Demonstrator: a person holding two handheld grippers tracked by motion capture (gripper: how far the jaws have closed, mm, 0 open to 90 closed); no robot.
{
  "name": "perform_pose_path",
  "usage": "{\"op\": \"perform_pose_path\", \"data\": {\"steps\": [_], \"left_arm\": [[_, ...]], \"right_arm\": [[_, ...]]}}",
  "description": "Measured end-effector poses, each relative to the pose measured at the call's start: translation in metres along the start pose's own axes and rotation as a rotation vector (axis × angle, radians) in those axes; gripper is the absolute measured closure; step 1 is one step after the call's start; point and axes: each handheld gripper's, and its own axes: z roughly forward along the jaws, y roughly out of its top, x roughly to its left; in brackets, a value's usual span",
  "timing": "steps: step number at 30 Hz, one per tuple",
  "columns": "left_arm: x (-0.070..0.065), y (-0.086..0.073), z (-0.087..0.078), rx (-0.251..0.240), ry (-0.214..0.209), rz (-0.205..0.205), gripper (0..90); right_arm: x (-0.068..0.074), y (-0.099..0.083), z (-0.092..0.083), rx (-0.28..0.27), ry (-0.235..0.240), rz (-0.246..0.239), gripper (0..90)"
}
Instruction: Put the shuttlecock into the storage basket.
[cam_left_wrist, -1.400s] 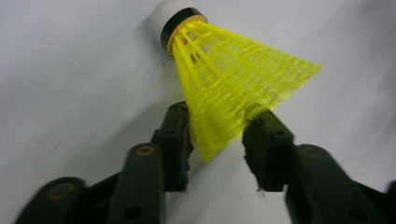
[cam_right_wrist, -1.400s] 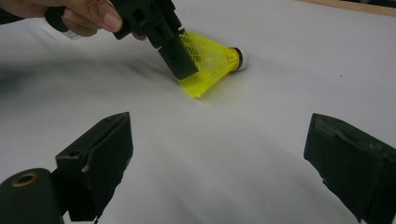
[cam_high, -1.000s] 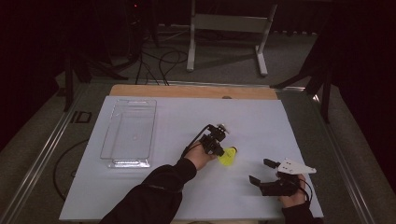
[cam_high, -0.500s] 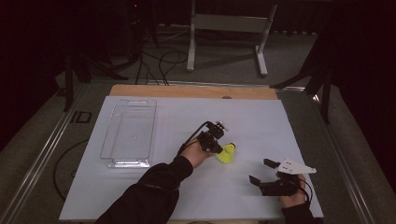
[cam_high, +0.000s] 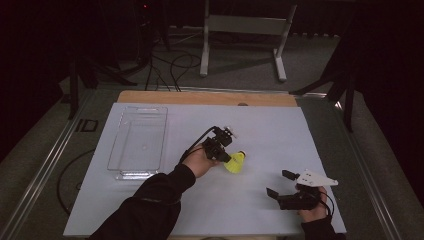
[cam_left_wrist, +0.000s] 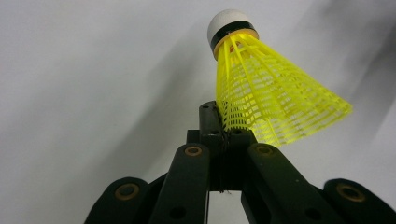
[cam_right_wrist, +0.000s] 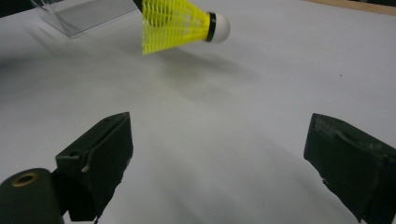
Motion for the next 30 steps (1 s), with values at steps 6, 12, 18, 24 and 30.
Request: {"op": "perform_pose_path", "data": {"steps": [6, 12, 18, 24, 30], "left_arm": [[0.004, -0.003, -0.018, -0.021, 0.005, 0.0, 90.0], [0.008, -0.008, -0.031, -0.024, 0.014, 0.001, 90.0], [0.014, -0.015, -0.045, -0.046, 0.025, -0.022, 90.0], [0.02, -0.021, -0.056, -0.044, 0.037, -0.016, 90.0], [0.024, -0.028, -0.064, -0.05, 0.047, -0.02, 90.0]], "right_arm": [[0.0, 0.0, 0.001, 0.001, 0.0, 0.001, 8.4], [0.0, 0.0, 0.001, 0.004, -0.001, 0.002, 8.4], [0.0, 0.0, 0.002, 0.009, -0.002, 0.0, 8.4], [0.0, 0.0, 0.001, 0.004, -0.008, 0.002, 8.4], [0.001, 0.001, 0.0, 0.003, -0.012, -0.003, 8.4]]}}
